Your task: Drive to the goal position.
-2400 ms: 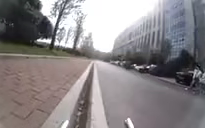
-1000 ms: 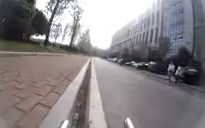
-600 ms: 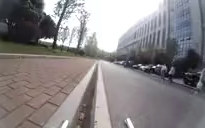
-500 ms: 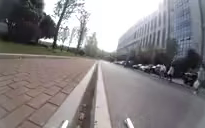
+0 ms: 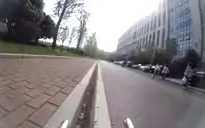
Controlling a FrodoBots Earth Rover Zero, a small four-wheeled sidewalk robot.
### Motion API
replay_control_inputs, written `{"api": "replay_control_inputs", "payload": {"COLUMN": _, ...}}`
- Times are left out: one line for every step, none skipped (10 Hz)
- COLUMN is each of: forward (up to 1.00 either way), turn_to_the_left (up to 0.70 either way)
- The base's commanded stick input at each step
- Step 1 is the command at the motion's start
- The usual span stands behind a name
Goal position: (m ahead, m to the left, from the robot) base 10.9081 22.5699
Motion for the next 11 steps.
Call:
{"api": "replay_control_inputs", "payload": {"forward": 0.0, "turn_to_the_left": 0.45}}
{"api": "replay_control_inputs", "payload": {"forward": 0.0, "turn_to_the_left": 0.45}}
{"api": "replay_control_inputs", "payload": {"forward": 0.0, "turn_to_the_left": 0.46}}
{"api": "replay_control_inputs", "payload": {"forward": 0.0, "turn_to_the_left": 0.59}}
{"api": "replay_control_inputs", "payload": {"forward": -0.07, "turn_to_the_left": 0.65}}
{"api": "replay_control_inputs", "payload": {"forward": -0.7, "turn_to_the_left": 0.14}}
{"api": "replay_control_inputs", "payload": {"forward": -0.53, "turn_to_the_left": 0.28}}
{"api": "replay_control_inputs", "payload": {"forward": 0.0, "turn_to_the_left": 0.7}}
{"api": "replay_control_inputs", "payload": {"forward": 0.0, "turn_to_the_left": 0.7}}
{"api": "replay_control_inputs", "payload": {"forward": 0.0, "turn_to_the_left": 0.7}}
{"api": "replay_control_inputs", "payload": {"forward": 0.0, "turn_to_the_left": 0.7}}
